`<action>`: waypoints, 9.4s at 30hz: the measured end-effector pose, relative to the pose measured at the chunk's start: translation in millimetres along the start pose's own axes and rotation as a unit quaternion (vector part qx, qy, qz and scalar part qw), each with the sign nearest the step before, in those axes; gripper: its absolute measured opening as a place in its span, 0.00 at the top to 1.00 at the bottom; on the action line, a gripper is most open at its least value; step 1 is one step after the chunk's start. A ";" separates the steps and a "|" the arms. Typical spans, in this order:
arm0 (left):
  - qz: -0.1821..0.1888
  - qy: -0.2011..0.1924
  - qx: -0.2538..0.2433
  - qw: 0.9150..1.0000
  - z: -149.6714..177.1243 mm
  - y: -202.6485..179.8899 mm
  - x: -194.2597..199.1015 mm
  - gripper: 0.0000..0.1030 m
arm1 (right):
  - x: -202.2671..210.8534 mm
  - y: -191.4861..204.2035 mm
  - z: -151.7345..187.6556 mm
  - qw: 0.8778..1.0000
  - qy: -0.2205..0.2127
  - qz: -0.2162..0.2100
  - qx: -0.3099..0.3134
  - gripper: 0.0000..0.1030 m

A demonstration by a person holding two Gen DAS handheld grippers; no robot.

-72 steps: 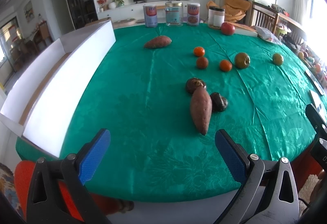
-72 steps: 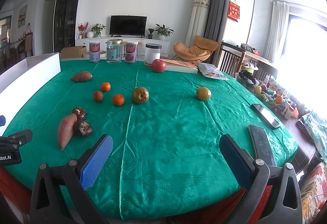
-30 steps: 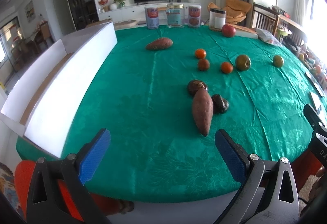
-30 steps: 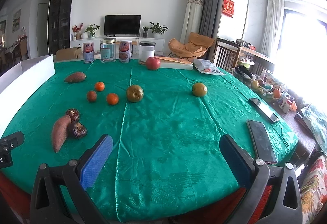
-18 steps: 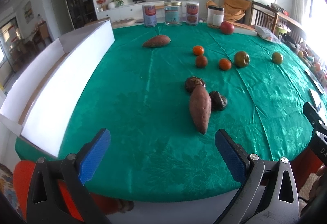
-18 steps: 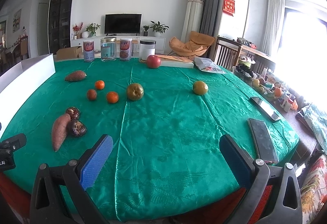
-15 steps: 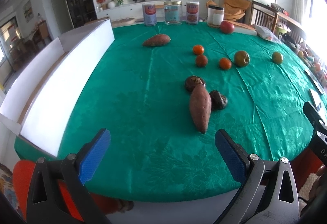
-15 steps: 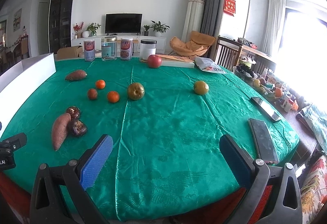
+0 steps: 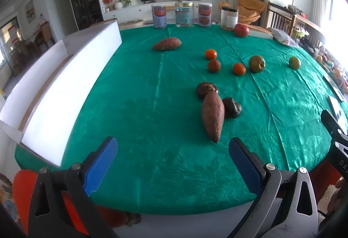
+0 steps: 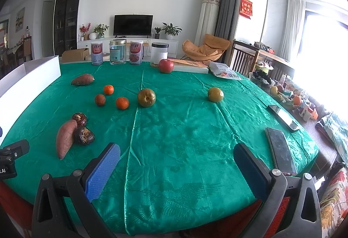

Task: Organize fruits

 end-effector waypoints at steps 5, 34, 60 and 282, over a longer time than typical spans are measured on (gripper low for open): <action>0.000 0.000 0.000 1.000 -0.4 -0.7 -0.1 0.01 | 0.7 -0.3 -0.3 1.000 -0.001 0.000 0.000 0.00; 0.095 0.116 -0.024 0.988 -8.5 -33.3 -106.9 0.01 | -11.7 -9.4 11.7 0.999 0.027 -0.020 -0.023 0.00; 0.127 0.121 -0.040 0.984 -29.7 -35.5 -117.5 0.22 | -26.1 -7.4 22.0 0.997 0.064 -0.038 -0.031 0.00; 0.016 0.056 0.030 0.998 -105.1 108.7 -210.3 0.00 | -130.0 28.5 44.0 0.988 0.125 -0.087 -0.008 0.00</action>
Point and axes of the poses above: each gripper's, at about its wrist camera, not at the fingertips, and x roughly against the way its jaws point, y to its left, z to its underside, the point moved 7 cm from there along -x, roughly the way its jaws point, and after that the axes turned 5 degrees about z, right-handed, at the moved point
